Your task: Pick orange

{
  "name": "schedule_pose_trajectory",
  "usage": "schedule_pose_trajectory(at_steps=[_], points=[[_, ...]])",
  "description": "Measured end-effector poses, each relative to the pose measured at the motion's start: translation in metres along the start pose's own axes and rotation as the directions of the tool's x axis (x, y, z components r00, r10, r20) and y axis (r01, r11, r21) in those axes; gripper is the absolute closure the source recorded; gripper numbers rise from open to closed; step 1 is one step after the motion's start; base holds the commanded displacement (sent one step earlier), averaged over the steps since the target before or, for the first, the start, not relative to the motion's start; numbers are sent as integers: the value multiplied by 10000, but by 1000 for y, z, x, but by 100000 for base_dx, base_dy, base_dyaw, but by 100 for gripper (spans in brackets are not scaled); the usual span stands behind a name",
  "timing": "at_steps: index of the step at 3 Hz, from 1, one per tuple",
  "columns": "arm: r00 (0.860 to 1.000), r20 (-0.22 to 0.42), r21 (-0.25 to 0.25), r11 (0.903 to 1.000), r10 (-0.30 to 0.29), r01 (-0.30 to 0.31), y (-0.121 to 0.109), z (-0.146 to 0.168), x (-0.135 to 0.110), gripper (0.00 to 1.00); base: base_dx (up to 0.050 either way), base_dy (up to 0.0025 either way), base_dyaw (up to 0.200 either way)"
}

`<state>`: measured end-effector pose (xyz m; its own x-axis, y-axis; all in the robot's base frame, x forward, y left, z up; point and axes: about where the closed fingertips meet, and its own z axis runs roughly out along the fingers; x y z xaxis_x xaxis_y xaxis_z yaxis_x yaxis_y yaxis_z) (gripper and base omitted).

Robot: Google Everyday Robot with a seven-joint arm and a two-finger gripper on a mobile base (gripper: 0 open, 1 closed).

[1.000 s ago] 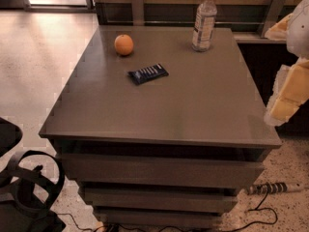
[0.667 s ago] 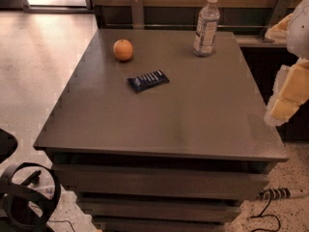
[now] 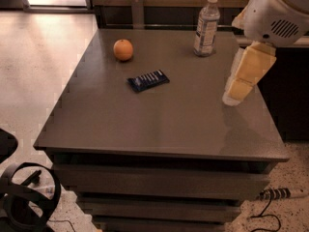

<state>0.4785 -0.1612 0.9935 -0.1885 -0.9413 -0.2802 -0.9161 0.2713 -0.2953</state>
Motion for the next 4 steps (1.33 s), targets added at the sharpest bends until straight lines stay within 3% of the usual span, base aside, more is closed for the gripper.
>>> schedule_pose_trajectory(at_steps=[1,2,4], points=[[9925,1052,-56,9981,624,-621,-7,26,-49,0,0,0,0],[9702,2147,-17,9934,1121,-1144,-19,58,-87,0,0,0,0],[8861,4238,244,9756,1875,-2181,-76,114,-133,0,0,0,0]])
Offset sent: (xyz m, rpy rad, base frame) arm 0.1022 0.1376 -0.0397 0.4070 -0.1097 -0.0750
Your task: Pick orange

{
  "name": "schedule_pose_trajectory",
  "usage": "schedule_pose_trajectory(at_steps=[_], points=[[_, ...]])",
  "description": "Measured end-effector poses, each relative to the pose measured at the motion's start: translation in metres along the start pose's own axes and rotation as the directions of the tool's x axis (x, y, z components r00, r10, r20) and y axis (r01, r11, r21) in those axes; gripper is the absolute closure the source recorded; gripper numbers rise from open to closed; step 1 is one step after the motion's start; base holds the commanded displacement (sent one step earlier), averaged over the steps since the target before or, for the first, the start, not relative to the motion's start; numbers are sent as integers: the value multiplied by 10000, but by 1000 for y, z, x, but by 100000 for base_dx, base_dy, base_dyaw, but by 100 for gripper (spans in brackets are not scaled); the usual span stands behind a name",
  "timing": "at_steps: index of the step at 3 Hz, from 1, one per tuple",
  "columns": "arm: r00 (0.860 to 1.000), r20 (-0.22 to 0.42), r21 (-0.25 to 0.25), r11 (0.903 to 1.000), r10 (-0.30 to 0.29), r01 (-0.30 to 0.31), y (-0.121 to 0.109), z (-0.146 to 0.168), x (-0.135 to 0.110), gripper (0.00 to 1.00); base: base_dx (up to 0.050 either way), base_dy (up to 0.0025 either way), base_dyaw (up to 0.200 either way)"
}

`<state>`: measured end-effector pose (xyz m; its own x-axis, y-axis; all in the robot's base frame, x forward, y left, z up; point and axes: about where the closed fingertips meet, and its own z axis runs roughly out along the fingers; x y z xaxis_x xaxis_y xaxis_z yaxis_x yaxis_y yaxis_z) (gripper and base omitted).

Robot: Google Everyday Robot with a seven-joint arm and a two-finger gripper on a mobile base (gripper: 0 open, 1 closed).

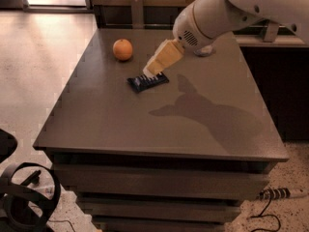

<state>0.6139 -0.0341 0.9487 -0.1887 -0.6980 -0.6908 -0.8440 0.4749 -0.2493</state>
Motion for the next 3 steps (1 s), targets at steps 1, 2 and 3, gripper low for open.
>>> schedule_pose_trajectory(at_steps=[1,2,3], points=[[9972,722,122,9997,191,-201,-17,26,-19,0,0,0,0],[9972,722,121,9997,190,-200,-17,26,-19,0,0,0,0],[9959,882,-235,9996,186,-166,-25,66,-29,0,0,0,0]])
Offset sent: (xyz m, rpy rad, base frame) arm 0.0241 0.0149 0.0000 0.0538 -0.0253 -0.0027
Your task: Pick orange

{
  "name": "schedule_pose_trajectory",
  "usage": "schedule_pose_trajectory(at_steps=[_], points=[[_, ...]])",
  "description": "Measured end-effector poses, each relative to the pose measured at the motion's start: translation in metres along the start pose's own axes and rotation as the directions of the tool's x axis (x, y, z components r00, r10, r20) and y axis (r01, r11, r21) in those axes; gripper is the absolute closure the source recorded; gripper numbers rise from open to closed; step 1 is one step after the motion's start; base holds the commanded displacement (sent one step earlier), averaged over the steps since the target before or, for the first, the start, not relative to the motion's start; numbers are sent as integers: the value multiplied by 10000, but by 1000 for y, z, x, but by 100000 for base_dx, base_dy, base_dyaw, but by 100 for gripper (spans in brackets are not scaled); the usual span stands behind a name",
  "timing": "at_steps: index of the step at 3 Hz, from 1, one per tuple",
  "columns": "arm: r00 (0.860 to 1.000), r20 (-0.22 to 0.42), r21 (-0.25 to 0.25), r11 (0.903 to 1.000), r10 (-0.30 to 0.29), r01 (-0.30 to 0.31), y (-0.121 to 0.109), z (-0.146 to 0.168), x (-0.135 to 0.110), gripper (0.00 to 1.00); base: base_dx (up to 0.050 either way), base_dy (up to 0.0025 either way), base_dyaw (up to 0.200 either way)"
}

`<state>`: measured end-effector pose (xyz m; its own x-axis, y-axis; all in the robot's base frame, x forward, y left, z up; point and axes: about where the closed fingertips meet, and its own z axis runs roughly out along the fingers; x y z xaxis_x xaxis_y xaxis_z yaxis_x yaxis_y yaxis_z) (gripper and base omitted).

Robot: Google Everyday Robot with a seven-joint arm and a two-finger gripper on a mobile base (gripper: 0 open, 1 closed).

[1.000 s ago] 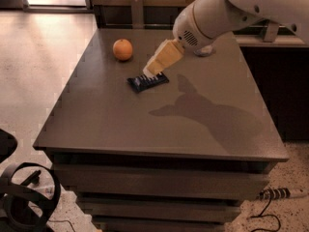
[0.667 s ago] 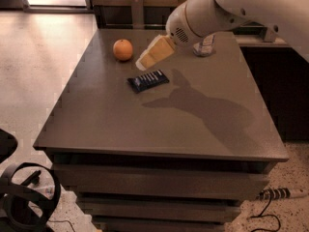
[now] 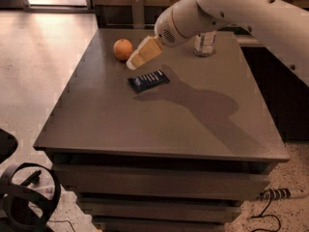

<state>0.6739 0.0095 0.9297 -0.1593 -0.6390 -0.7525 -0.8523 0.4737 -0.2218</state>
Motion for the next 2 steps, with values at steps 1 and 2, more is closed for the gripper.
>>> schedule_pose_trajectory(at_steps=[1,2], points=[[9973,706,-436,9989,199,-168,-15,53,-10,0,0,0,0],[9898,1367,-712,9970,394,-299,-26,96,-17,0,0,0,0]])
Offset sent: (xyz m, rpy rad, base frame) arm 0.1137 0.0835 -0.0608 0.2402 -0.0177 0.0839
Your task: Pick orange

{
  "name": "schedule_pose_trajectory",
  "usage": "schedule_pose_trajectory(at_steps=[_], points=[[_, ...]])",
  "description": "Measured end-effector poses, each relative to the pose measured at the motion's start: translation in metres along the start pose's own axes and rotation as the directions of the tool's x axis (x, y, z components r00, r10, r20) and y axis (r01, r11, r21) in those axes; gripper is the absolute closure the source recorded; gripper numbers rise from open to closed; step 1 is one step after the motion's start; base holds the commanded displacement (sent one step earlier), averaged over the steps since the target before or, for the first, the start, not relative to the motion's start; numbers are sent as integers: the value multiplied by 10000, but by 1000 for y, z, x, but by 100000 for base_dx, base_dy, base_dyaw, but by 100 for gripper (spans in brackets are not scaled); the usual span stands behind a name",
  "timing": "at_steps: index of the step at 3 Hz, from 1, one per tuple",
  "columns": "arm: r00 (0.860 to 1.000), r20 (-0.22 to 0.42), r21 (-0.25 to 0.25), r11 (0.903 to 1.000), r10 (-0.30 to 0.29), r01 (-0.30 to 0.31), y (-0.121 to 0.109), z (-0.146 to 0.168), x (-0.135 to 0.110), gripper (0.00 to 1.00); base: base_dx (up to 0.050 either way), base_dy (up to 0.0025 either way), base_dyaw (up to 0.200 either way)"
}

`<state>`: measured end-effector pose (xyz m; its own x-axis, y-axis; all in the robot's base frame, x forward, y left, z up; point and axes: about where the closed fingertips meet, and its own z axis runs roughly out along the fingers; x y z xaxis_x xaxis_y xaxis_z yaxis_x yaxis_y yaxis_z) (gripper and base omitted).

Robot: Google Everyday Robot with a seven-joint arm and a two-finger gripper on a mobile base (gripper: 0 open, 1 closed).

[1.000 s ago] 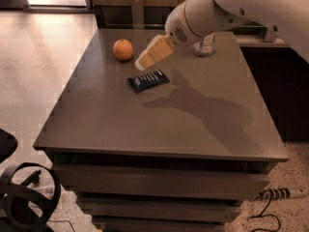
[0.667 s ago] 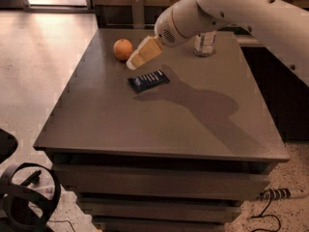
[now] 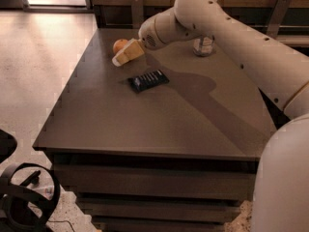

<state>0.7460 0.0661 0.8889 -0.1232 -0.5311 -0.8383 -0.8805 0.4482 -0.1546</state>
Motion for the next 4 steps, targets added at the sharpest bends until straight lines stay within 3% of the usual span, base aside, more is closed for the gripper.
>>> schedule_pose_trajectory(at_steps=[1,3,4], points=[[9987,483,-104,9998,152,-148,-10,28,1,0,0,0,0],[9963,689,-217,9985,520,-506,-18,64,13,0,0,0,0],[9941,758,-272,9967,778,-760,-20,77,23,20,0,0,0]])
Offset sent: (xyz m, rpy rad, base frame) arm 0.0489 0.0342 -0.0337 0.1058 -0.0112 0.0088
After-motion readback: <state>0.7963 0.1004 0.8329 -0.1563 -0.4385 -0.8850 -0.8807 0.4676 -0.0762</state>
